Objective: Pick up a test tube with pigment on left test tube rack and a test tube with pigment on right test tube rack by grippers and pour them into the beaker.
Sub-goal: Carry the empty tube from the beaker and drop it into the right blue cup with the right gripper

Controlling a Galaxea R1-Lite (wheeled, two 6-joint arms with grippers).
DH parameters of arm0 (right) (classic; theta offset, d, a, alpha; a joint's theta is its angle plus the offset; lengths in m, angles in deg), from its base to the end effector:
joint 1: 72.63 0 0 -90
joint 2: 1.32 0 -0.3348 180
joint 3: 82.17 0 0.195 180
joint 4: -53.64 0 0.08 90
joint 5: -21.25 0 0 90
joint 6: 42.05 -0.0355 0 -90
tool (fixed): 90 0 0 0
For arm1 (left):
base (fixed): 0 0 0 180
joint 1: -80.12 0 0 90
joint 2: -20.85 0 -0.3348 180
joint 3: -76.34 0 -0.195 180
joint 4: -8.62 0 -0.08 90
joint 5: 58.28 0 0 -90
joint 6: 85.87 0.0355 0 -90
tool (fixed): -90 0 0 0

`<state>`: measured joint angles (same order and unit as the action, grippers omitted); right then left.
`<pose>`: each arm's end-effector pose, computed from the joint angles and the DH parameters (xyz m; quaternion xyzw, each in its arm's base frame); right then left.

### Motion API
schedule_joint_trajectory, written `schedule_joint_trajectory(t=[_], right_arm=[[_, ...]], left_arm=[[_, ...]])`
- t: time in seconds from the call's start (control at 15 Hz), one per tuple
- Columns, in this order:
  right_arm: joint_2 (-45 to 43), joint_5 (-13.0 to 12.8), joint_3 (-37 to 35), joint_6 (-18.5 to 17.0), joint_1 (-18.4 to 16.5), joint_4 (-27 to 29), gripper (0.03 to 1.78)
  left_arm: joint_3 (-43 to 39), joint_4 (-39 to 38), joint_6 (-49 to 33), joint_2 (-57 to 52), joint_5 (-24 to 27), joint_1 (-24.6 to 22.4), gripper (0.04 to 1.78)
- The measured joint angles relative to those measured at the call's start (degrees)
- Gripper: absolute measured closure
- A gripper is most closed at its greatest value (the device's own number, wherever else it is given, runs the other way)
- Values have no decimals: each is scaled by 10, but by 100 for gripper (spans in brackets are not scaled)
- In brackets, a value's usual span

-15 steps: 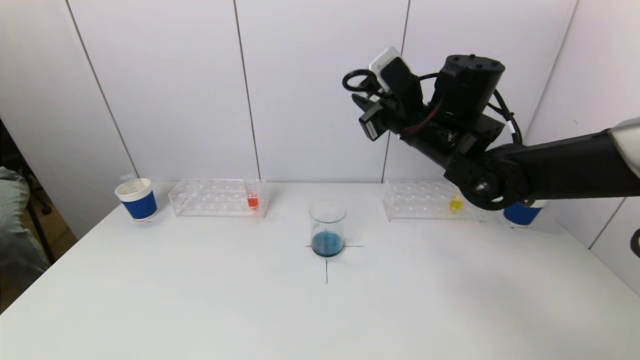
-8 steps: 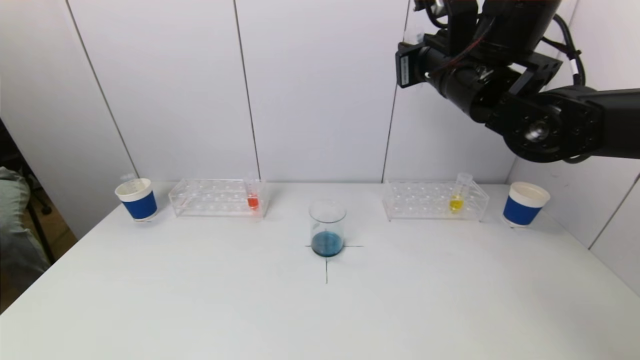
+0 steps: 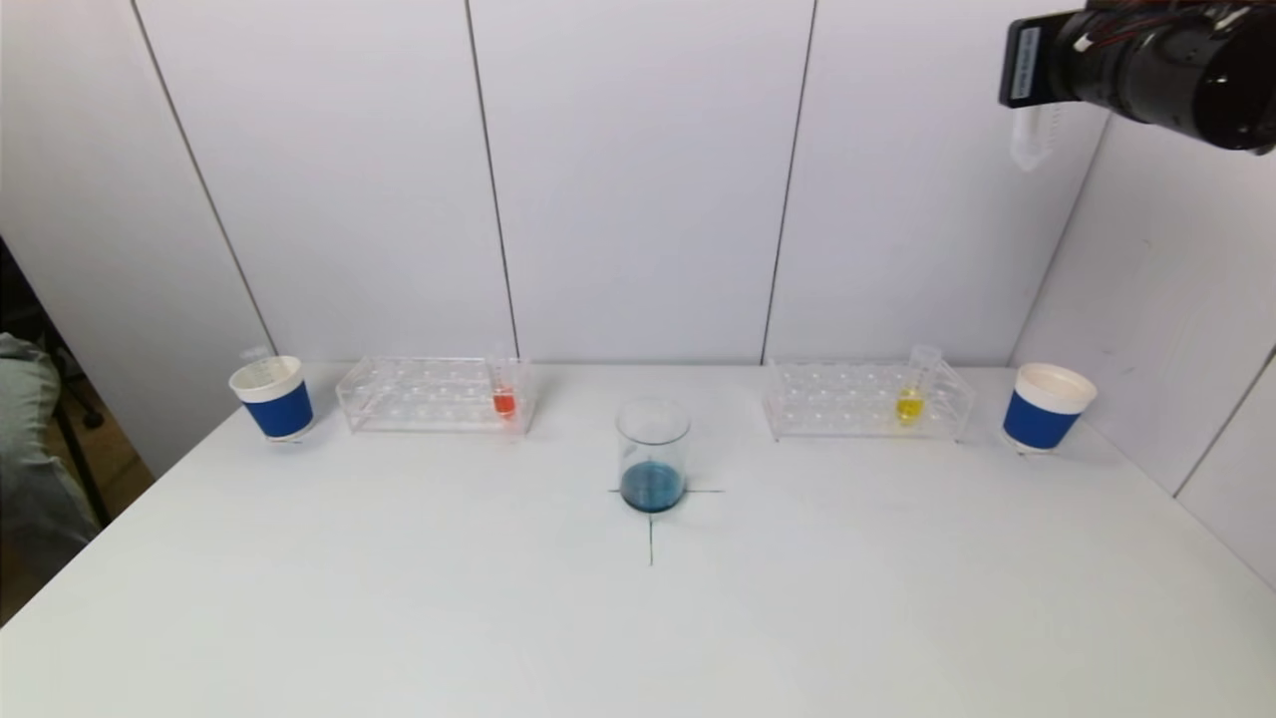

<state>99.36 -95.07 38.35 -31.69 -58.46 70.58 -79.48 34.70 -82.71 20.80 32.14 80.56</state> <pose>0.3501 0.0722 0.4008 -0.0810 -0.0141 -0.1075 0.9908 -0.0415 0.0001 0.0760 0.0276 0.0159 -0.0079 0.9995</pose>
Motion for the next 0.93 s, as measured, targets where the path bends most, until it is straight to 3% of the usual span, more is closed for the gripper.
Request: schedule_joint_trajectory(t=[0.13, 0.27, 0.4, 0.67, 0.93], right_arm=[[-24, 2, 12, -36, -44, 65, 135], [-41, 5, 14, -68, -83, 88, 135], [-49, 9, 4, -86, -117, 89, 135], [-56, 59, -50, -124, -172, 83, 135], [-51, 64, -113, -149, -191, 64, 135]], left_arm=[[0, 0, 0, 0, 0, 0, 6], [0, 0, 0, 0, 0, 0, 6], [0, 0, 0, 0, 0, 0, 6], [0, 0, 0, 0, 0, 0, 6], [0, 0, 0, 0, 0, 0, 6]])
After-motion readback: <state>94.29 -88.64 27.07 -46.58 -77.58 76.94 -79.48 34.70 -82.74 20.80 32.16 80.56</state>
